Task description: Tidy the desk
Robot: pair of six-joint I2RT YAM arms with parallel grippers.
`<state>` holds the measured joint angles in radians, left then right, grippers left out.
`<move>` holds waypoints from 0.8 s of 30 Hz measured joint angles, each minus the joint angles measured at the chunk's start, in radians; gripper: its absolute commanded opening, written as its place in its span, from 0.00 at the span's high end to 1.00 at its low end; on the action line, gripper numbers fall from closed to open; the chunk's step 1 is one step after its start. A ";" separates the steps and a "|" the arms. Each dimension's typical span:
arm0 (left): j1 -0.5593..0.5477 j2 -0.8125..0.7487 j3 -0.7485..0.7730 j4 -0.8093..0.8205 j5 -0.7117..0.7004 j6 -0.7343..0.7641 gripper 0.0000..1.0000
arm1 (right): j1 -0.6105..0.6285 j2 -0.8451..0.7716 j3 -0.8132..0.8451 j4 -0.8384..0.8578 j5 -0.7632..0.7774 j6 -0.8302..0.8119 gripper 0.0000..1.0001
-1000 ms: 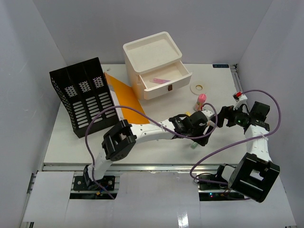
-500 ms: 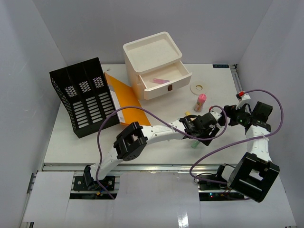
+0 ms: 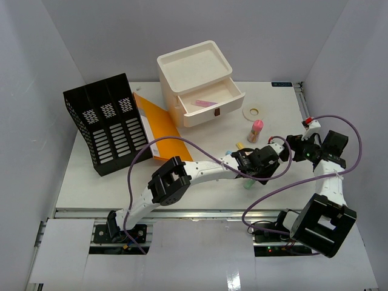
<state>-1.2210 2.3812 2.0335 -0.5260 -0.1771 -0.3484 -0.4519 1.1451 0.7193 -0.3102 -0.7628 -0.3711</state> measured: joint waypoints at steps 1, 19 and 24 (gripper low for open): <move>0.000 0.002 0.000 0.003 0.000 0.000 0.31 | -0.002 0.000 -0.003 0.000 0.003 0.003 0.10; -0.007 0.002 -0.093 0.071 -0.014 0.021 0.30 | -0.006 0.041 -0.014 0.059 0.211 0.332 0.09; -0.007 0.001 -0.095 0.075 -0.016 0.030 0.37 | -0.006 0.041 -0.014 0.076 0.239 0.369 0.09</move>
<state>-1.2278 2.3825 1.9389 -0.4511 -0.1927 -0.3184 -0.4583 1.1858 0.7052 -0.2342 -0.5234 -0.0019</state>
